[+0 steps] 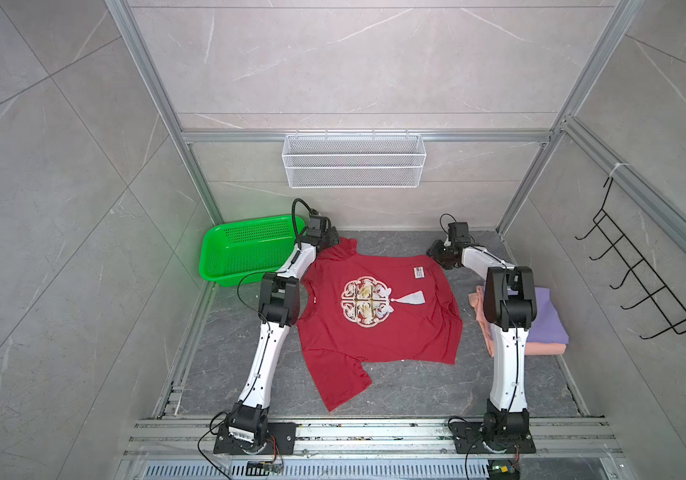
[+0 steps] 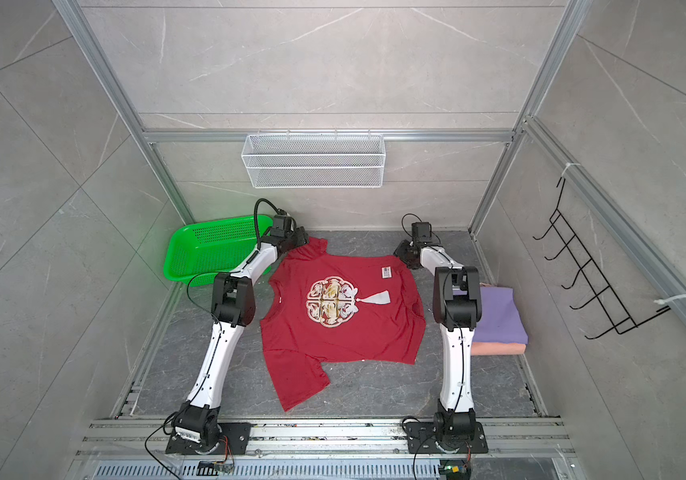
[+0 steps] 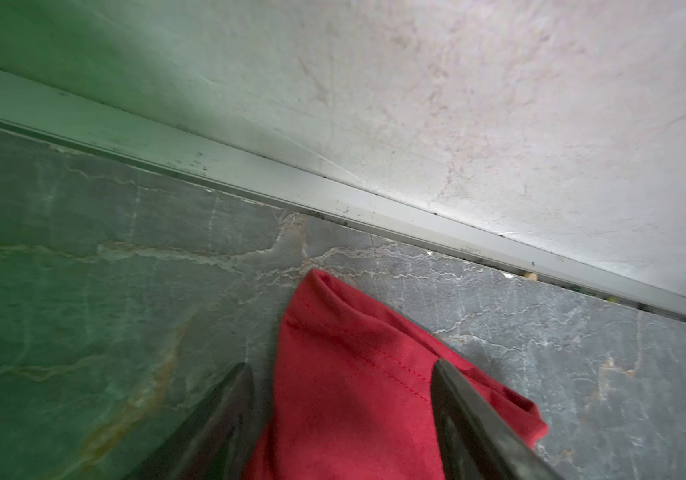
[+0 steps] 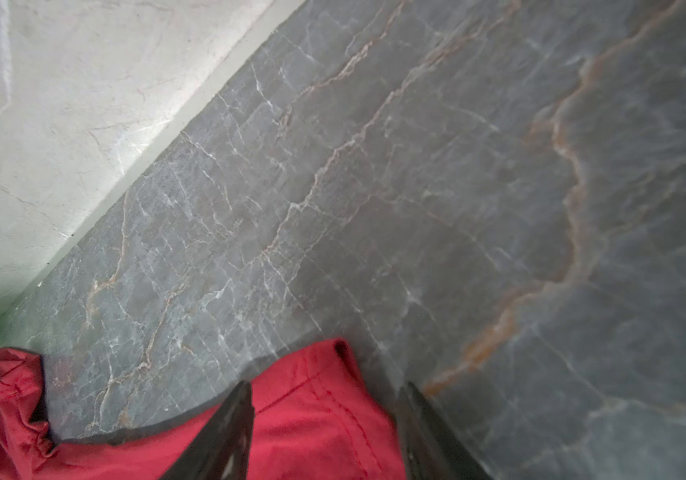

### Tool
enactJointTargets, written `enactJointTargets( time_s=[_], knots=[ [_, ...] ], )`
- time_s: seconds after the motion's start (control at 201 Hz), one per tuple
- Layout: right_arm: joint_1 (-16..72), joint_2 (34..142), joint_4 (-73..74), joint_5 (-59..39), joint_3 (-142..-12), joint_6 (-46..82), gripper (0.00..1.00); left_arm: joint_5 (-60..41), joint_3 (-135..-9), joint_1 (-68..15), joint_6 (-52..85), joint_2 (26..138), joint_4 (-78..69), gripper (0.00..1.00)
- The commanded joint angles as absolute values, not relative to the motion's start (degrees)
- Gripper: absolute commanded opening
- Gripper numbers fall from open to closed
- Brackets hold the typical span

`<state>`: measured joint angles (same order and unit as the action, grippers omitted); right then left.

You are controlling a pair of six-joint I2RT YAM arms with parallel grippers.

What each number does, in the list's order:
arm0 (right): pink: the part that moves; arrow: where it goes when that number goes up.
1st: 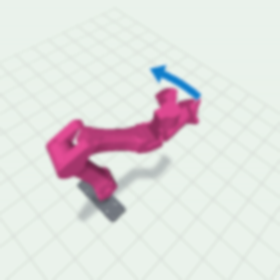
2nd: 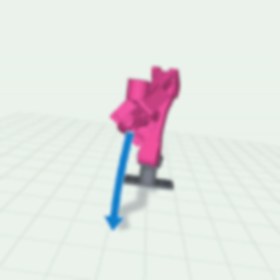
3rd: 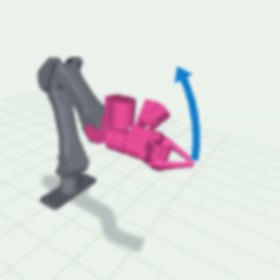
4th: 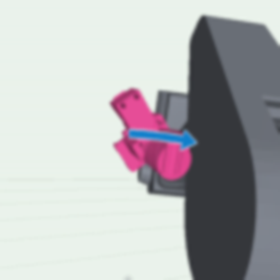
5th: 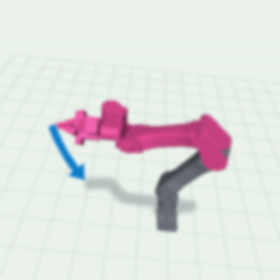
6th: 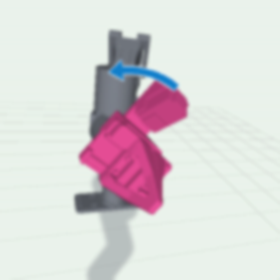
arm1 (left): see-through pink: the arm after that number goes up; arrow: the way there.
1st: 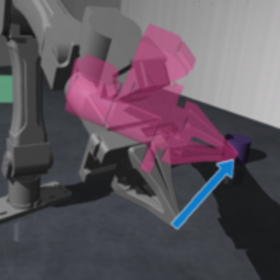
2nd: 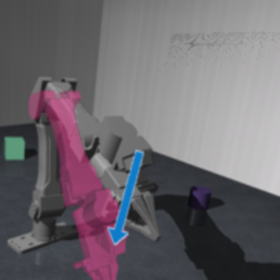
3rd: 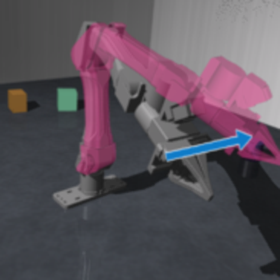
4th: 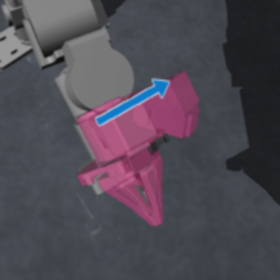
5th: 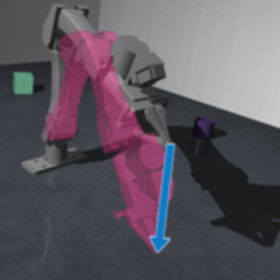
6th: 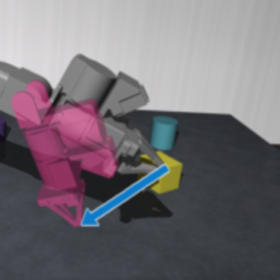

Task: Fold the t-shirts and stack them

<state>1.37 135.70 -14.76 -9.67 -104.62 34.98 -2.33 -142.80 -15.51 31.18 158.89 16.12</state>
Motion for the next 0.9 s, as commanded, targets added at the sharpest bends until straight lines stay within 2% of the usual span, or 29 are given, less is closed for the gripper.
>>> enactJointTargets(
  time_s=[0.0, 0.119, 0.239, 0.408, 0.493, 0.687, 0.891],
  knots=[
    [2.8, 138.8, -17.4, -10.1, -106.2, 35.3, 0.57, -6.2, -144.6, -16.2, 34.1, 161.0, 17.9, 0.64],
    [3.3, 140.0, -20.1, -8.6, -108.7, 34.5, 0.51, -6.8, -144.6, -16.8, 33.7, 161.0, 17.7, 0.54],
    [3.4, 140.7, -22.6, -6.7, -110.7, 34.4, 0.23, -6.0, -144.6, -16.9, 33.8, 160.9, 17.6, 0.34],
    [3.3, 140.1, -23.8, -4.4, -111.2, 33.9, 0.00, -4.0, -144.5, -16.8, 31.7, 160.1, 17.7, 0.12],
    [3.4, 138.8, -23.4, -3.6, -110.7, 32.8, 0.00, -3.9, -144.6, -16.6, 30.7, 159.4, 17.4, 0.00],
    [3.3, 133.2, -21.2, -1.9, -108.5, 29.0, 0.00, -4.5, -142.3, -16.2, 27.5, 154.5, 14.6, 0.00],
    [3.3, 126.7, -20.0, -0.3, -104.1, 26.5, 0.00, -3.9, -126.6, -15.8, 25.7, 141.3, 4.9, 0.00]
  ],
)
